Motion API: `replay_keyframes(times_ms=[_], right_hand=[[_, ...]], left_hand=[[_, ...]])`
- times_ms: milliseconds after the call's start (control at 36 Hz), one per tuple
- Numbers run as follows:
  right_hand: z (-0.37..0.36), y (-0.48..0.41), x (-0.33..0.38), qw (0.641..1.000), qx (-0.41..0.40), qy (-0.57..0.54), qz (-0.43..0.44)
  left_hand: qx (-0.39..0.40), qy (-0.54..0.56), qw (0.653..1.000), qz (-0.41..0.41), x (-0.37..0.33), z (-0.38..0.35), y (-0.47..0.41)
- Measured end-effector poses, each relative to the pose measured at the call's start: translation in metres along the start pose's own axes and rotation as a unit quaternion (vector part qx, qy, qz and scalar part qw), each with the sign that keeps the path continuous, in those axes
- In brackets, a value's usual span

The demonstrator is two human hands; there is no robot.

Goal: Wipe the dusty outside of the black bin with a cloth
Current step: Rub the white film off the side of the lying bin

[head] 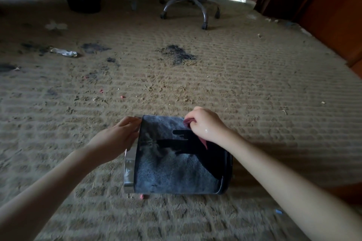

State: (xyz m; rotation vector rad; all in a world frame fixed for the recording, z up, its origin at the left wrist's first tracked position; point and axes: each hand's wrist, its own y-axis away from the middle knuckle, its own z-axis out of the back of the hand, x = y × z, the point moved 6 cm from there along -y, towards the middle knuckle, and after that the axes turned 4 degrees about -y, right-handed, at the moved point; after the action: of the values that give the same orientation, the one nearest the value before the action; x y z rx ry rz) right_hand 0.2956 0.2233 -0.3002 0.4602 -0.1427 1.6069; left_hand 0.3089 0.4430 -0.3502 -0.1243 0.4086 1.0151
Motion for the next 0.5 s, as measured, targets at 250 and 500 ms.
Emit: replay_keyframes(times_ms=[250, 500], right_hand=[[0.012, 0.019, -0.053, 0.995, -0.036, 0.064, -0.068], [0.025, 0.027, -0.073, 0.991, -0.041, 0.067, -0.107]], left_hand=[[0.003, -0.016, 1.0, 0.004, 0.004, 0.0, 0.001], [-0.006, -0.003, 1.0, 0.022, 0.005, -0.001, 0.002]])
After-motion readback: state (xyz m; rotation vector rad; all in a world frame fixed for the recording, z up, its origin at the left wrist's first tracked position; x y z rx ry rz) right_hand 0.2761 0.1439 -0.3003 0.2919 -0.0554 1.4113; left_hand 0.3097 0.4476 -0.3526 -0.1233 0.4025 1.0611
